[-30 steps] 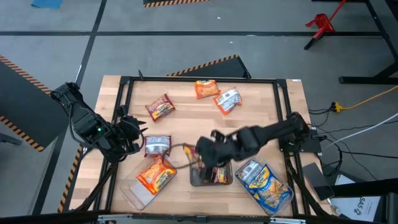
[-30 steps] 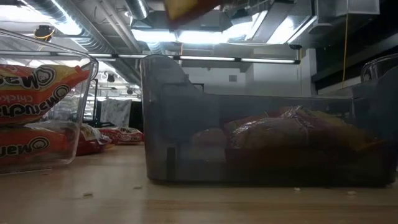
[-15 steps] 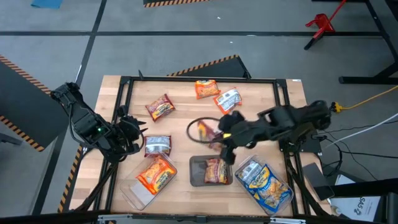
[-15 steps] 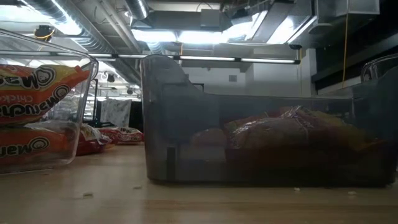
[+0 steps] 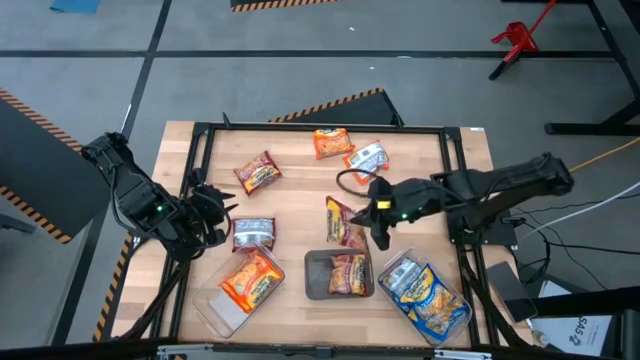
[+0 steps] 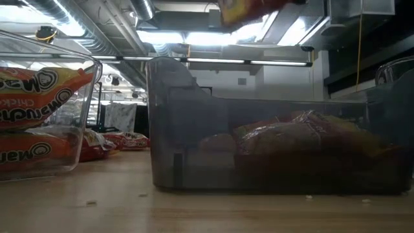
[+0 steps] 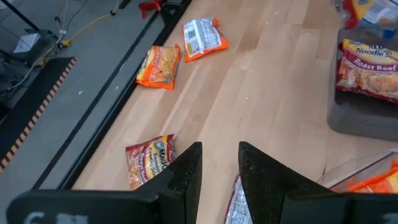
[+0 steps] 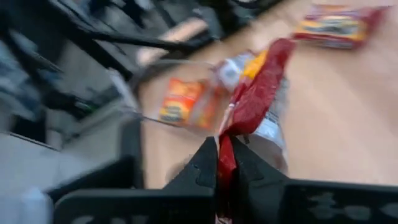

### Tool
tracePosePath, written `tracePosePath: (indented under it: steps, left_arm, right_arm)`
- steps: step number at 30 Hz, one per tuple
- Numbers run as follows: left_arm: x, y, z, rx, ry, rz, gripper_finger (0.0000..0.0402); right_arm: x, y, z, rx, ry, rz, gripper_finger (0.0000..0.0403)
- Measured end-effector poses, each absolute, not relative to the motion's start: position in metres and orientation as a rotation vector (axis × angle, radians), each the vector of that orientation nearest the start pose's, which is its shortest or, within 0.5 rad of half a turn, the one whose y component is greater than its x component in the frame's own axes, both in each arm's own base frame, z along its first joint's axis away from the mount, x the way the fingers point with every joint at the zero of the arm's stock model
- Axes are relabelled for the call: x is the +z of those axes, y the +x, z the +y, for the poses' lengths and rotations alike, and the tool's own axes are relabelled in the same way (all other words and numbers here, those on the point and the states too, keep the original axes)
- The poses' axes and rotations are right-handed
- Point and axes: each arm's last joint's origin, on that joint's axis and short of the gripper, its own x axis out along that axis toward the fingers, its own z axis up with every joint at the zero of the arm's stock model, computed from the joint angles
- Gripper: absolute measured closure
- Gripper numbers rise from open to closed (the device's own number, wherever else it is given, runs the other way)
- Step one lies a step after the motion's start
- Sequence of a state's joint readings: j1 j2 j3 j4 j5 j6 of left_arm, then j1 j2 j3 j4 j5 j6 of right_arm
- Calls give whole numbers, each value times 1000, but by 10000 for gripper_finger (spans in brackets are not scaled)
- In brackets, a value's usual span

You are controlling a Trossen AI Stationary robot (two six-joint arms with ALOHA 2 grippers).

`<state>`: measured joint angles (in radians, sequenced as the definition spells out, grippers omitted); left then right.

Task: Sort Maruchan noodles
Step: Put the red noodle pack into the black bin

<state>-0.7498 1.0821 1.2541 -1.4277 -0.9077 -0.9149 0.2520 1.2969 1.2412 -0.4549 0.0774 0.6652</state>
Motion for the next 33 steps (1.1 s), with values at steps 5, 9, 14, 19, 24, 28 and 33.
tracePosePath:
  steps: [5, 9, 14, 19, 24, 28, 33]
  left_arm:
    - [356, 128, -88, 481, 65, 673, 303]
    - [357, 128, -88, 489, 52, 663, 303]
    - [357, 129, -88, 491, 39, 659, 303]
    - [357, 129, -88, 495, 20, 657, 303]
    - [357, 128, -88, 494, 20, 659, 303]
    - [356, 128, -88, 494, 21, 660, 303]
    - [356, 128, -88, 495, 25, 663, 303]
  right_arm:
    - [322, 277, 73, 128, 635, 443, 403]
    - [288, 286, 76, 176, 694, 445, 403]
    - [269, 296, 81, 230, 724, 417, 403]
    - [242, 311, 86, 282, 749, 429, 403]
    - [221, 322, 90, 323, 766, 466, 403]
    - [209, 328, 92, 323, 779, 494, 403]
    - [200, 332, 94, 327, 780, 494, 403]
